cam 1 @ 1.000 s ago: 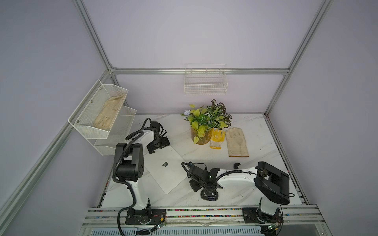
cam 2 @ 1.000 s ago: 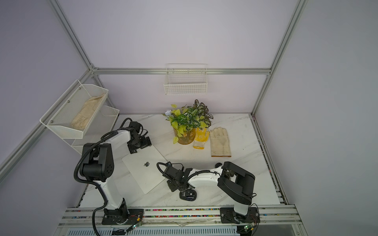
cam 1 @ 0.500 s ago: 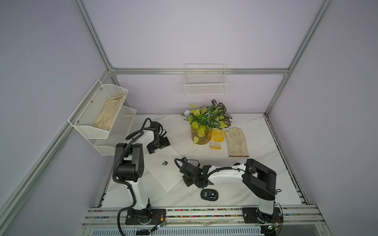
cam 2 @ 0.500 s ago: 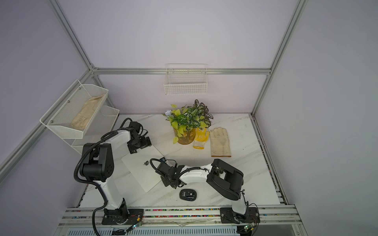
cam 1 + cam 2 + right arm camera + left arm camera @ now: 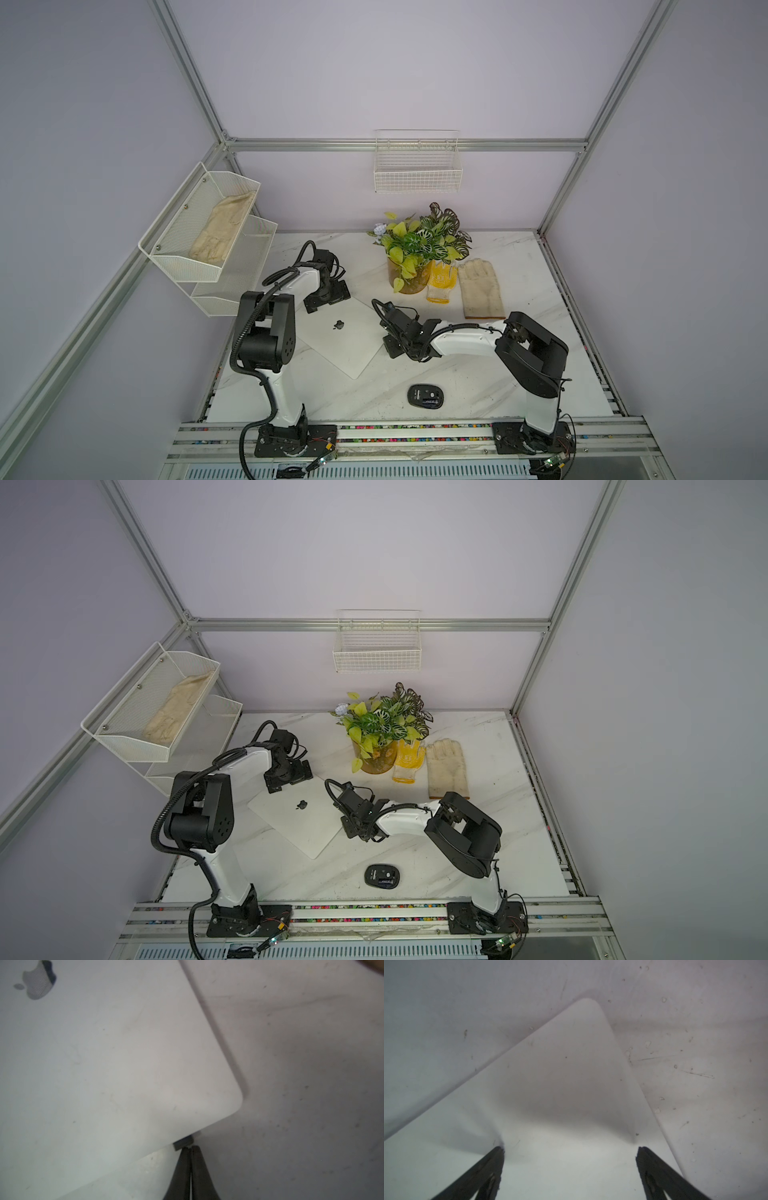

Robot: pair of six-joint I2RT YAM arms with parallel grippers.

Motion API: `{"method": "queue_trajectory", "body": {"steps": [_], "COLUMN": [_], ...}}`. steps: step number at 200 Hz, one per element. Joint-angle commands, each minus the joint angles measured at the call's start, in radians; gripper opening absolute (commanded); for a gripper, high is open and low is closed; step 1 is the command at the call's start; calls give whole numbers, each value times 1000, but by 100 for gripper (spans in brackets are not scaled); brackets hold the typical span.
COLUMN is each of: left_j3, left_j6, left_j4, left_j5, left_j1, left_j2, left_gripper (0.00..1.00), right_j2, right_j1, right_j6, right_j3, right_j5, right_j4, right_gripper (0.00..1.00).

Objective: Insert the wireless mouse receiver into the laptop
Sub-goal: Insert the USB plug into the USB port.

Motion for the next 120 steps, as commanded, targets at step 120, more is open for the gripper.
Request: {"method": "queue_trajectory", "body": {"steps": [120], "left_j3": [-156], "left_j6": [13], "left_j4": [105], "left_j5": [92], "left_j1": [-46], "left_j2": [-427], "left_gripper": [100], "right_j2": [-275], "right_j1": [-68], "right_j6": [82], "right_j3": [-80], "right_j5": [16], "right_j4": [-109], "right_gripper": [37]}}
